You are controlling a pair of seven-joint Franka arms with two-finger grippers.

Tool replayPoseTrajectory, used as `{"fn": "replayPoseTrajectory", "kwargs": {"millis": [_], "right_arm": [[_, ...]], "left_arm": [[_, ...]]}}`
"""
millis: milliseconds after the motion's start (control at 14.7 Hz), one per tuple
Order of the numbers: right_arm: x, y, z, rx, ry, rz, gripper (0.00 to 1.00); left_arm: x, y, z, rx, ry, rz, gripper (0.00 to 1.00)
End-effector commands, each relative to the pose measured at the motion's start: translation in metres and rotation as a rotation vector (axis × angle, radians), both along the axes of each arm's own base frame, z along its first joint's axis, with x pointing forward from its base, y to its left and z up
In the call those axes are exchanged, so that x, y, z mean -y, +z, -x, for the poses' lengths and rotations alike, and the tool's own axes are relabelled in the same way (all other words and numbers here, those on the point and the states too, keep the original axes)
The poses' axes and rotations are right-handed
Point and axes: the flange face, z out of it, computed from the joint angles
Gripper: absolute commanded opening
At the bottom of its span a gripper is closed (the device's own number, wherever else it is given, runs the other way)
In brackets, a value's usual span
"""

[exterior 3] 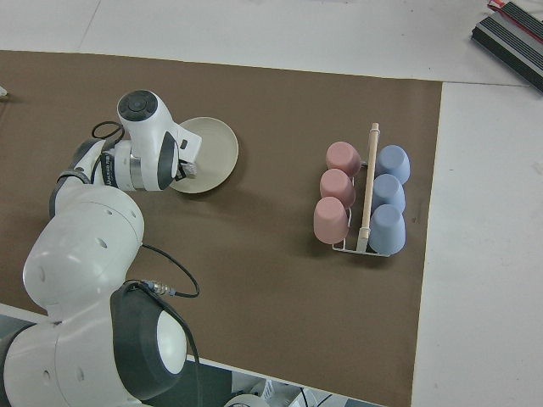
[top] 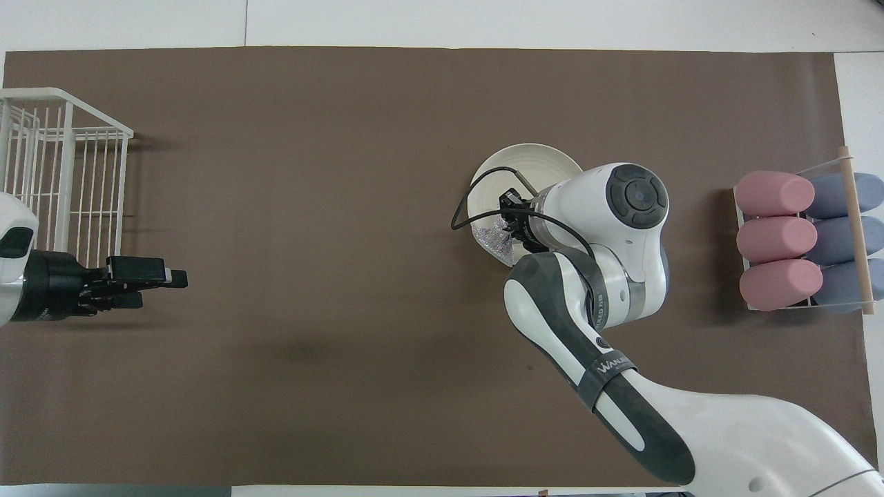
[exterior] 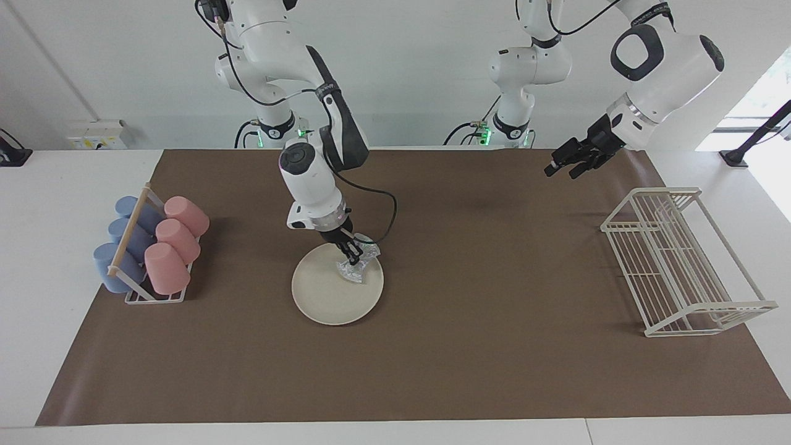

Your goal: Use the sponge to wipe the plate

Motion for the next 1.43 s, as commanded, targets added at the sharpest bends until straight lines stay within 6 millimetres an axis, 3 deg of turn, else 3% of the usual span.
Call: {"fn": "replayPoseTrajectory", "kwargs": {"millis": [0,272,408,544,817,953,1361], "right_arm": [[-0.011,0.082,-0.01,-0.059,-0.069,-0.004,0.0],[-0.029,0.217,-0.001,-0.136,-0.156,0.061,0.0],[-0.034,0.251,0.014,-0.188,-0.208,0.08,0.0],[-0.045,0.266,0.029,-0.22,-0.289,0.096,0.0],[-0.132,0.268,0.079,-0.143,-0.299,0.157,0.0],[-0.155,0.264,0.093,-0.139,-0.321,0.167,0.0],[-0.162,0.263,0.094,-0.102,-0.342,0.175,0.0]], "left_arm": [[-0.002,0.004,-0.004,-0.012,0.02,-0.024,1.0],[0.012,0.008,-0.004,-0.035,0.084,0.101,1.0],[0.022,0.015,-0.006,-0.04,0.123,0.235,1.0],[0.032,0.021,-0.008,-0.047,0.157,0.36,1.0],[0.055,0.034,-0.008,-0.063,0.199,0.562,1.0],[0.076,0.039,-0.006,-0.089,0.207,0.622,1.0],[0.133,0.039,0.01,-0.137,0.165,0.653,1.0]]}}
